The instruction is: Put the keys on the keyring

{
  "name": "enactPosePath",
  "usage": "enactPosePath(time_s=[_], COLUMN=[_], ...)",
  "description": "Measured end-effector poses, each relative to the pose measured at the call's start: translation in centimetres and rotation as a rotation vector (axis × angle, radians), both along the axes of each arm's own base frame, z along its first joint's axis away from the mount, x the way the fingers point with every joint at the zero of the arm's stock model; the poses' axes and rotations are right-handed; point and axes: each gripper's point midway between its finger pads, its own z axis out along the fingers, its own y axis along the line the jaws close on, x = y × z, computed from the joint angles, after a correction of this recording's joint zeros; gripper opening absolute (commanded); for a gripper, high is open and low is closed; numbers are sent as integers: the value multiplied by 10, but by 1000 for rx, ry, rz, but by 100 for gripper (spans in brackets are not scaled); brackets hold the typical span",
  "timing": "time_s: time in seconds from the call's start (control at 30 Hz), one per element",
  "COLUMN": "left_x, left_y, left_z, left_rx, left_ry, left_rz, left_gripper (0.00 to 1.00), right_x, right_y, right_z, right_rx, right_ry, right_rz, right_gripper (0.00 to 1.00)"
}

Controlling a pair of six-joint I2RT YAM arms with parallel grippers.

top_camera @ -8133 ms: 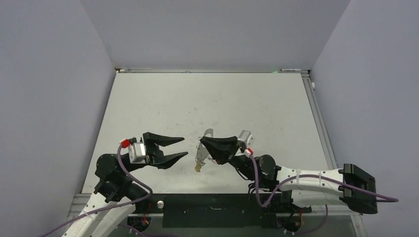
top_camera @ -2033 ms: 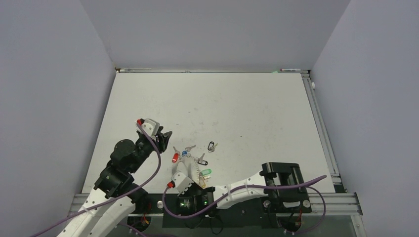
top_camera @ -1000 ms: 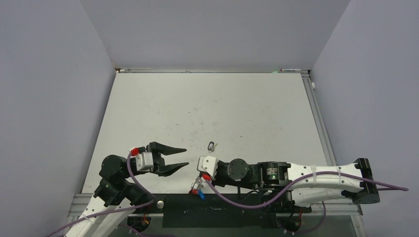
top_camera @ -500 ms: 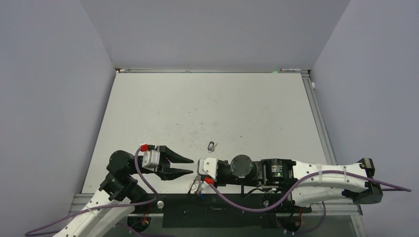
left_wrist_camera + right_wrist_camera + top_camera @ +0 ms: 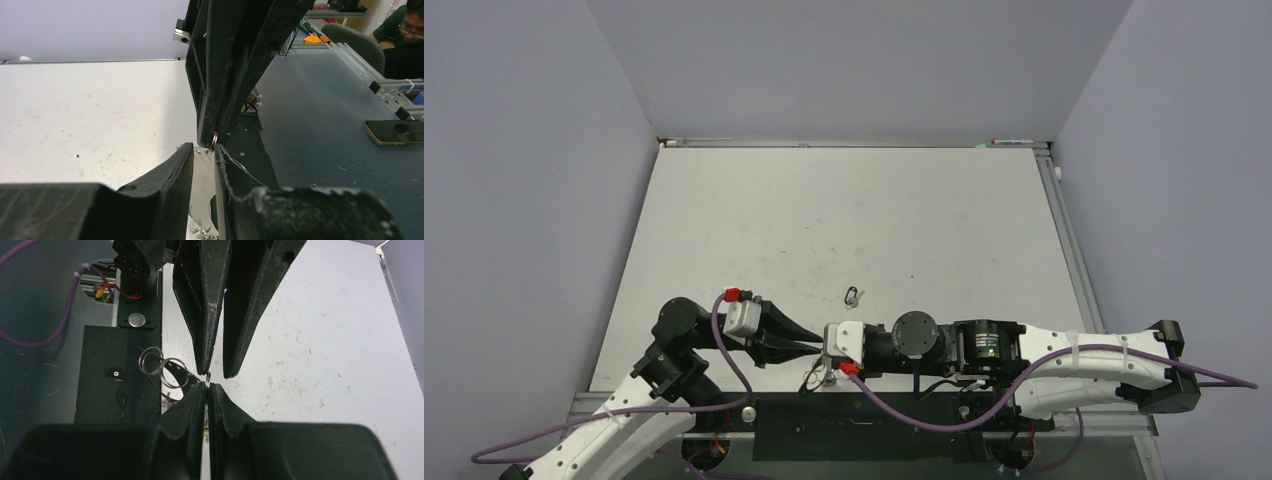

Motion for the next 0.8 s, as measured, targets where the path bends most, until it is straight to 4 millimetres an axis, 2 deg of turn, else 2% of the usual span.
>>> enactPosePath(time_s=[0.57, 0.67, 0.73, 0.8], left_x=[-2, -1, -2, -2], left_y=[-4, -5, -5, -5], left_z=[-5, -7, -8, -9], left_rx=[17, 24, 28, 32], left_ry=[19, 27, 30, 31], left_rz=[-20, -19, -19, -20], left_gripper=[16, 10, 1, 0], right_x=[-1, -1, -1, 0], right_y=[1, 1, 1, 1], right_z=[2, 1, 0, -1], right_rx=[-2, -6, -9, -13], right_ry=[0, 0, 0, 0], right_rz=[9, 9, 9, 7], right_gripper=[5, 5, 5, 5])
